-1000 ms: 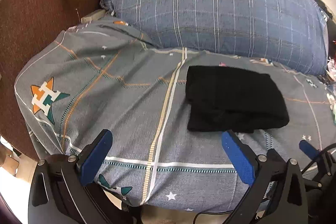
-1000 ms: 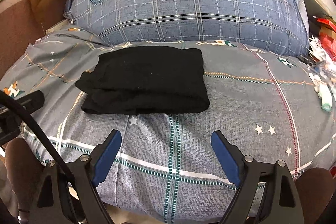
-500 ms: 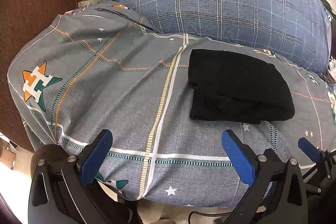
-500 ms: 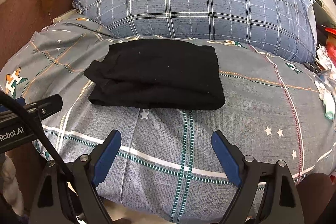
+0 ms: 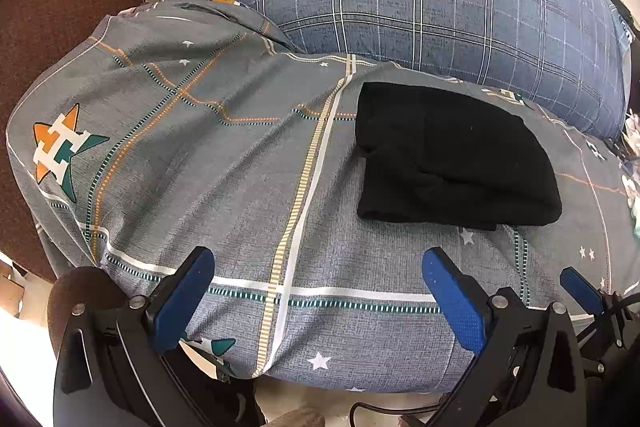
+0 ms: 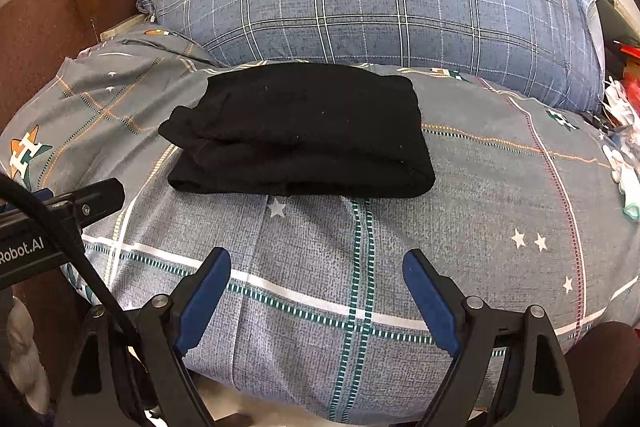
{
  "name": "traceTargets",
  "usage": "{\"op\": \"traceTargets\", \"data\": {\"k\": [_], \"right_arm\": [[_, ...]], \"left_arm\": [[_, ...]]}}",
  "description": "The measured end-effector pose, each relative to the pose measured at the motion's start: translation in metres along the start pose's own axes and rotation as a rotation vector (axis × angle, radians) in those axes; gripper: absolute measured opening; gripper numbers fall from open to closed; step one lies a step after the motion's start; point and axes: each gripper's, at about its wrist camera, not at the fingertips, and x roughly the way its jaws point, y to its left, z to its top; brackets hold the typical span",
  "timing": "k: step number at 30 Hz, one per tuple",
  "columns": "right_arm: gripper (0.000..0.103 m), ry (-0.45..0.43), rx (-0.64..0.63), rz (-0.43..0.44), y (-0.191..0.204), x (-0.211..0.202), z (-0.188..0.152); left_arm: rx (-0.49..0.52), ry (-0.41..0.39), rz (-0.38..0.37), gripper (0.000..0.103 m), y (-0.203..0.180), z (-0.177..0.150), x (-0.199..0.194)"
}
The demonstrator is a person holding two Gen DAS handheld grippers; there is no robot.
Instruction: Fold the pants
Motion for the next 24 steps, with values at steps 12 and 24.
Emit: {"op": "traceTargets", "data": {"k": [12, 24], "right_arm": [[0.091, 0.001, 0.013, 0.003, -0.0044, 0.0002, -0.0024], [0.091, 0.006, -0.010, -0.001, 0.0028, 0.0013, -0.0026]], "left_arm": [[0.007, 0.002, -0.009, 0.103, -0.0058, -0.0022, 0.0002], [-0.019, 0.039, -0.036, 0.103, 0.0011, -0.0043, 0.0094]]}}
